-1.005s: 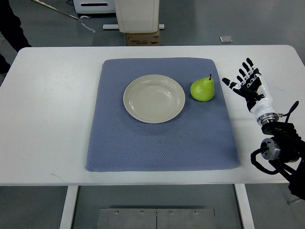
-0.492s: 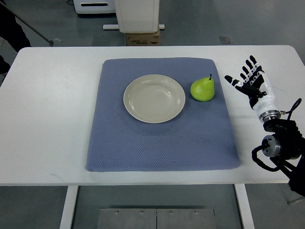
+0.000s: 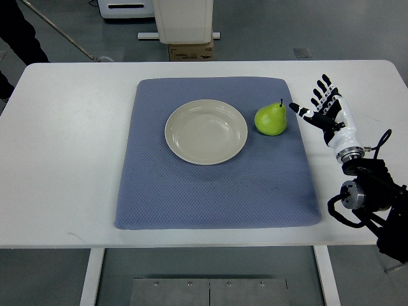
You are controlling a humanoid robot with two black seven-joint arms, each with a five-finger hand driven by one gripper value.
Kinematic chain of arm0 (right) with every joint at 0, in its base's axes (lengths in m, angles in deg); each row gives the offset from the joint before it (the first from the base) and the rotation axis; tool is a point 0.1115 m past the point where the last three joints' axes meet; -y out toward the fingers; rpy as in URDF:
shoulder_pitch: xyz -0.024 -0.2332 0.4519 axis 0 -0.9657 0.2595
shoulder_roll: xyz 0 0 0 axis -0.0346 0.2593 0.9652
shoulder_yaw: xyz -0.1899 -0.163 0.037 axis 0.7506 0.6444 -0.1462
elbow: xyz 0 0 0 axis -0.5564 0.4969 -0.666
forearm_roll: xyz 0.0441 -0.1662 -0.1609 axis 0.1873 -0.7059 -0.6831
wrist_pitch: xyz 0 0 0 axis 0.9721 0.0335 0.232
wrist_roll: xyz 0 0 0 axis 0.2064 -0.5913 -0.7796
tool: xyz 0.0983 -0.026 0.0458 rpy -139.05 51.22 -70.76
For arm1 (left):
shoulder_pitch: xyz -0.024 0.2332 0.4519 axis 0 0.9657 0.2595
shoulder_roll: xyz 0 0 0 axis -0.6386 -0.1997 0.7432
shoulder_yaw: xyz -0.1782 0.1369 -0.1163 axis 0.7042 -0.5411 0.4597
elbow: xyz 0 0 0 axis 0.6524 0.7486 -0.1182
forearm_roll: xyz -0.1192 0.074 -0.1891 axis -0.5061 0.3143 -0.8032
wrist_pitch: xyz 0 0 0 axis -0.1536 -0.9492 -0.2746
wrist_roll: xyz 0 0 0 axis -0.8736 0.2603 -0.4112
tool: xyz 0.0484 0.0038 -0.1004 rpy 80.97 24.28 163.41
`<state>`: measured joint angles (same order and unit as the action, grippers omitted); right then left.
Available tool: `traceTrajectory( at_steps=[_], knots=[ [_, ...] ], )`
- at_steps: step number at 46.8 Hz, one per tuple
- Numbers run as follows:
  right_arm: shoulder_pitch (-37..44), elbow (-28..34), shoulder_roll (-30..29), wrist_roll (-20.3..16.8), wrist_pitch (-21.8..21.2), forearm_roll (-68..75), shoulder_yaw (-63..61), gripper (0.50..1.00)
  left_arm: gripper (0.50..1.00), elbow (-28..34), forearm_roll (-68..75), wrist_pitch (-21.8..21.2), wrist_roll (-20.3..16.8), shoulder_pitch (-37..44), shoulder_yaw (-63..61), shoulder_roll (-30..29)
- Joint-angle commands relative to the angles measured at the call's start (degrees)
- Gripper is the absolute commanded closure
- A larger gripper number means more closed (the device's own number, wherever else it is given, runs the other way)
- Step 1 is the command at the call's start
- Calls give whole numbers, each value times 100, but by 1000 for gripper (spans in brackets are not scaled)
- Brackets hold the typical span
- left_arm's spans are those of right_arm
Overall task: Place pear on plate with right hand
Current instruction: 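Move the right hand toward the green pear and wrap fingers around it, then close the right hand fingers around the pear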
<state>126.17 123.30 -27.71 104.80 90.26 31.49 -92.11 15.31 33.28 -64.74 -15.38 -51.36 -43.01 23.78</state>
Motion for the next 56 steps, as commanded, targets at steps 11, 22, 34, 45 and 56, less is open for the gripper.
traceTrajectory(
  at_steps=[11,22,34,45,56],
  knots=[
    [25,-208,-262,88,4,-559,12,500,500,2,-1,0,1,-1,0,0],
    [139,-437,-491,99,83,-1060,187,500,500,-6,-1,0,1,-1,0,0],
    [262,-902,-658,99,189,-1140,433,500,500,2,-1,0,1,-1,0,0],
    [298,-1008,-693,99,215,-1140,548,502,500,2,-1,0,1,-1,0,0],
    [342,-1070,-710,99,338,-1148,697,502,500,2,-1,0,1,-1,0,0]
  ],
)
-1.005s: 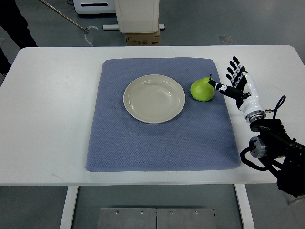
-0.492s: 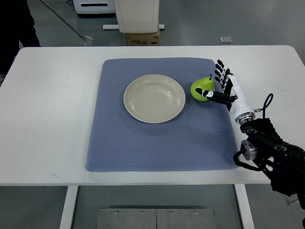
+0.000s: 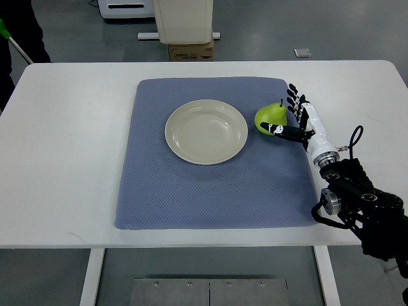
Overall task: Place pear on plate with right hand
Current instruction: 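Close the right hand fingers around the pear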
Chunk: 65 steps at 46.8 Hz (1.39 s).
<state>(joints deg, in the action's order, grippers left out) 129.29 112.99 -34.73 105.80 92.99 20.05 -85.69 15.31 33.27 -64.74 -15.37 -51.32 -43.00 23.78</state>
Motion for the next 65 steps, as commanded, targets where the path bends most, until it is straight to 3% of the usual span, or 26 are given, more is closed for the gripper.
traceTrajectory(
  at_steps=[1,10,54,60,65],
  knots=[
    [47,-48,-17,-1,101,-21,82,502,500,2,0,0,0,-5,0,0],
    [135,-223,-158,-1,356,-92,293,502,500,2,0,0,0,-5,0,0],
    [144,-522,-289,-1,453,-92,653,519,500,2,0,0,0,-5,0,0],
    [144,-522,-307,-1,453,-92,645,598,500,2,0,0,0,-5,0,0],
    [144,-522,-325,-1,453,-92,645,801,500,2,0,0,0,-5,0,0]
  ],
)
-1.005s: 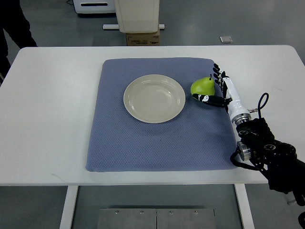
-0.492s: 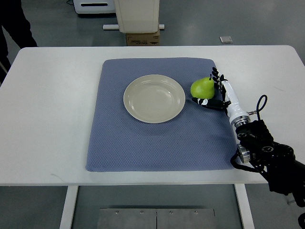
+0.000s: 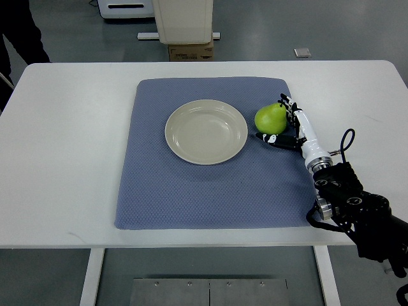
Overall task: Place pear on plate with right hand
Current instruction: 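Close the right hand fingers around the pear, then lift the pear off the mat with the right hand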
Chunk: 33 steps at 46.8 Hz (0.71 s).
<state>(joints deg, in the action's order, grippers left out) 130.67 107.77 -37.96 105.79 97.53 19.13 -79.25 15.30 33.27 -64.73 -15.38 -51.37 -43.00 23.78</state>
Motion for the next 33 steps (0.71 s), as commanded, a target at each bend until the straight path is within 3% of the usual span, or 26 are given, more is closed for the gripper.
traceTrajectory(
  at_steps=[1,6,33],
  knots=[
    [6,0,-2,0,-1,0,0,841,500,-6,0,0,1,0,0,0],
    [6,9,-11,0,-1,9,0,1000,500,-6,0,0,1,0,0,0],
    [348,53,24,0,-1,61,-44,1000,500,-6,0,0,1,0,0,0]
  ],
)
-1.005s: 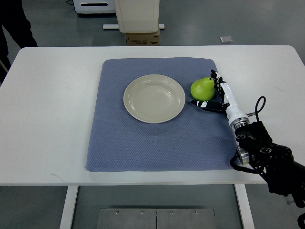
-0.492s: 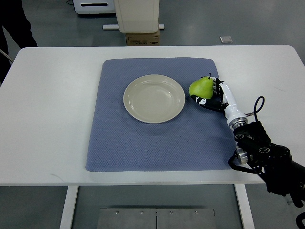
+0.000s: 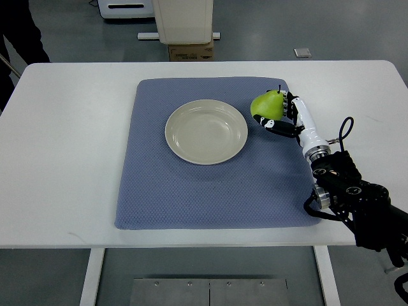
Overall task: Place pear on plate with right hand
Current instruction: 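Lift the pear off the mat with the right hand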
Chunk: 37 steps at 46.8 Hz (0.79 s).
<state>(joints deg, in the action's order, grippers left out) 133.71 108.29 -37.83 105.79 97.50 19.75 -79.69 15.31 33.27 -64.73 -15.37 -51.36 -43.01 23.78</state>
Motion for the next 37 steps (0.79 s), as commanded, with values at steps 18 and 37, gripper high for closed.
traceTrajectory(
  at_steps=[18,37],
  knots=[
    [291,18,3,0,141,-1,0,1000,500,2,0,0,1,-1,0,0],
    [634,264,-85,0,133,-45,325,1000,500,2,0,0,1,-1,0,0]
  ],
)
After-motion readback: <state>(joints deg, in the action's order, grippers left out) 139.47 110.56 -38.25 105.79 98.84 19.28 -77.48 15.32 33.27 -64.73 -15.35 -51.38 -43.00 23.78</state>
